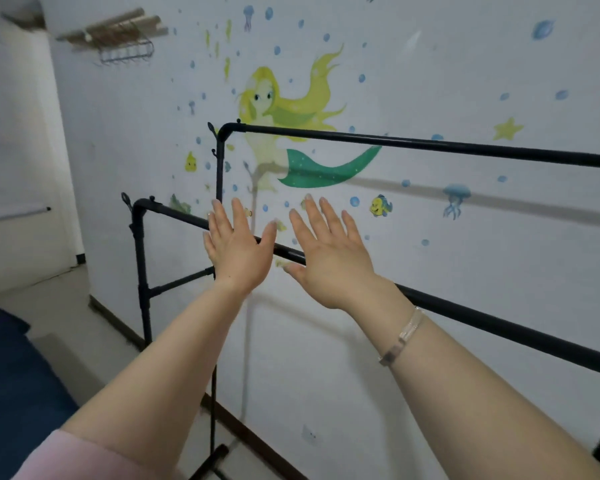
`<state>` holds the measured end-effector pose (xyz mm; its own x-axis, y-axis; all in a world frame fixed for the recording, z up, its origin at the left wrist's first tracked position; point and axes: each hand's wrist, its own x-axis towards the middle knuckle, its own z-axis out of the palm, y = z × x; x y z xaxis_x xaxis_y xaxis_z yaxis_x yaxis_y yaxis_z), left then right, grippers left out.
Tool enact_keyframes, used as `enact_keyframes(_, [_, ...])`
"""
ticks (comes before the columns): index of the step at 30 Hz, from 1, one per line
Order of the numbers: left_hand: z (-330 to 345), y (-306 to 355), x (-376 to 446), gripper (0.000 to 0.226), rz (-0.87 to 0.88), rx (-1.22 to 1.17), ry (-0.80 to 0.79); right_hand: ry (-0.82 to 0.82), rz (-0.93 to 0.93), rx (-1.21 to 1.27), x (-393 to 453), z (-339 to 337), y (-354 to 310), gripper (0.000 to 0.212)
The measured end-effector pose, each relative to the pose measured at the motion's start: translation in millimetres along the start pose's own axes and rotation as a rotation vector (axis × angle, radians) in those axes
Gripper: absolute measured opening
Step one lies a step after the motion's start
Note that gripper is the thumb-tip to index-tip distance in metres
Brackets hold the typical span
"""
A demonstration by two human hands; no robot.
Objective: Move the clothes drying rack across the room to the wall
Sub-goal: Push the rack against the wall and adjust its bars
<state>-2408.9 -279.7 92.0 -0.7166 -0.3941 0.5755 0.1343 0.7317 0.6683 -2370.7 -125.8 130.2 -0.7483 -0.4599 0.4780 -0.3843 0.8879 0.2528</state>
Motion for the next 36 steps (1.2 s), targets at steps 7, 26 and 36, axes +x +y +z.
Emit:
enact_keyframes(7, [-10, -65, 80, 0.099, -0.225, 0.002, -0.111, -0.216, 0.071, 0.094, 79, 29, -63, 0.073])
enact_keyframes(26, [27, -57, 101, 0.092, -0.199, -0.209, -0.264, -0.122, 0.223, -0.05, 84, 44, -57, 0.027])
enact_keyframes(36, [52, -36, 88, 0.072, 0.035, 0.117, -0.222, -0.195, 0.285, -0.157, 62, 52, -19, 0.066])
